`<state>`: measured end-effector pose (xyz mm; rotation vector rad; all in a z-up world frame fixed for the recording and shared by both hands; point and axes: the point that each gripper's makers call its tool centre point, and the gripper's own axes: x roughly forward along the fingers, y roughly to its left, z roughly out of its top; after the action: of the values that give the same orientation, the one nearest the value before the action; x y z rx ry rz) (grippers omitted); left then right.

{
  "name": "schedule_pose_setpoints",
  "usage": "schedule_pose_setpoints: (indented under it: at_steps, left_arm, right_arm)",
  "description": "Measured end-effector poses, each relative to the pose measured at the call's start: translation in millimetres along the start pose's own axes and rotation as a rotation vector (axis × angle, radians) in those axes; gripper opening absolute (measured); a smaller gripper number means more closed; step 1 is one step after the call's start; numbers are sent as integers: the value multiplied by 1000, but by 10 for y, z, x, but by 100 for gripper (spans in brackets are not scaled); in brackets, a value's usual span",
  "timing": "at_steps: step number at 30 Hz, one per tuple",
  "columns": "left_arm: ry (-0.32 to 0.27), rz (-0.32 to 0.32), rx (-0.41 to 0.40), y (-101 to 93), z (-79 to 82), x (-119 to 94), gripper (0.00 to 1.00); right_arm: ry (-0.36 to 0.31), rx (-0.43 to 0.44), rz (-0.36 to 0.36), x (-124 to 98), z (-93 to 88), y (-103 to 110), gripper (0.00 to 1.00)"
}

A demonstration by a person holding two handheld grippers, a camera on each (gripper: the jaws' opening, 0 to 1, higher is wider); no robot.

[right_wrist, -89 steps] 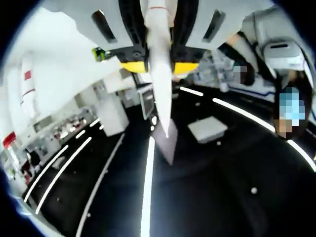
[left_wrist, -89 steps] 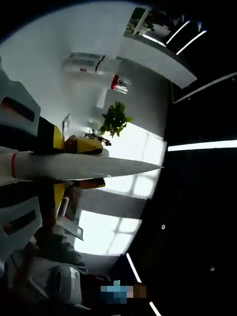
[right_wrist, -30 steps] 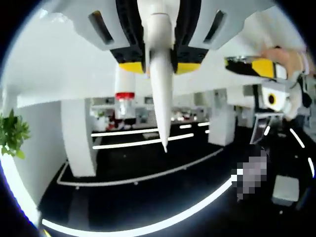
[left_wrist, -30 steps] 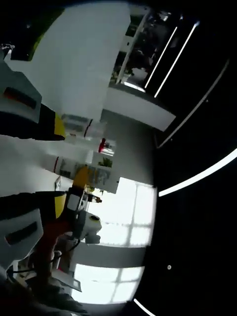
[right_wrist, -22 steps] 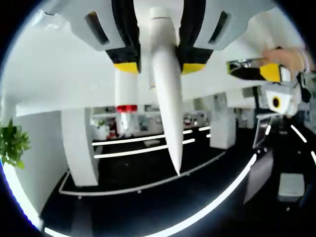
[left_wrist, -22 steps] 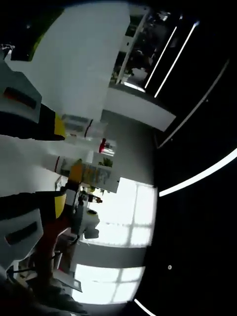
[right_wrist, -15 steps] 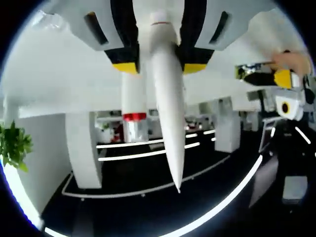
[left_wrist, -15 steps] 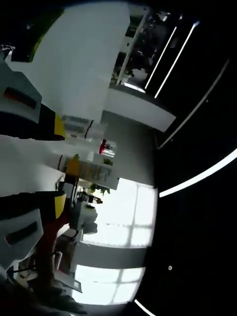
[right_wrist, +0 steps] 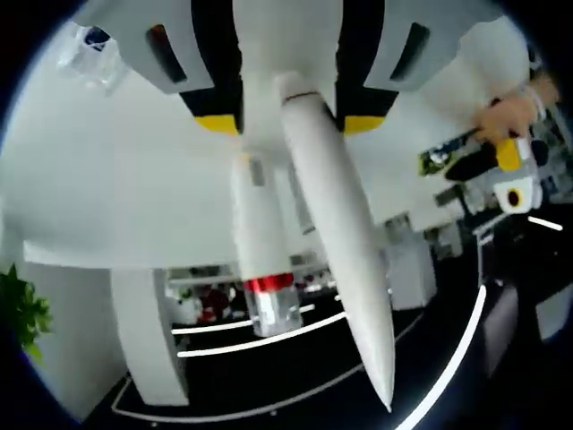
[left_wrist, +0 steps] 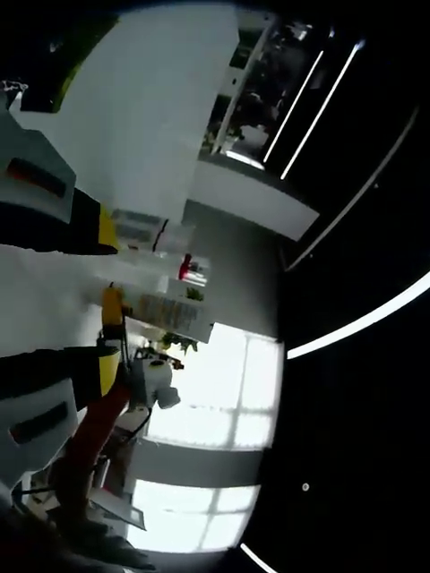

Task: Arrange the skincare products in the storage area until every visible bottle or jar stands upright without overlapping.

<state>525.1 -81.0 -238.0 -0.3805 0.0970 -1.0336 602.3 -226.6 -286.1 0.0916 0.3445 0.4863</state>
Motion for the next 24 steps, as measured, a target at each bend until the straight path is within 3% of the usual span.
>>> schedule_pose_setpoints:
  at_steps: [8,18,24]
  left_arm:
    - [-8,3,-12,14,11,-15,41]
    - [-12,1,-28,13,10,-32,41]
    - [-15,3,-33,5,11,-43,41]
  right_arm:
    - [20,-15,-33,-31,-53,-87,39]
    - [50,-25,-50,-54,-112,-96,23]
    - [55,-33,-56,-41,-108,-121,20]
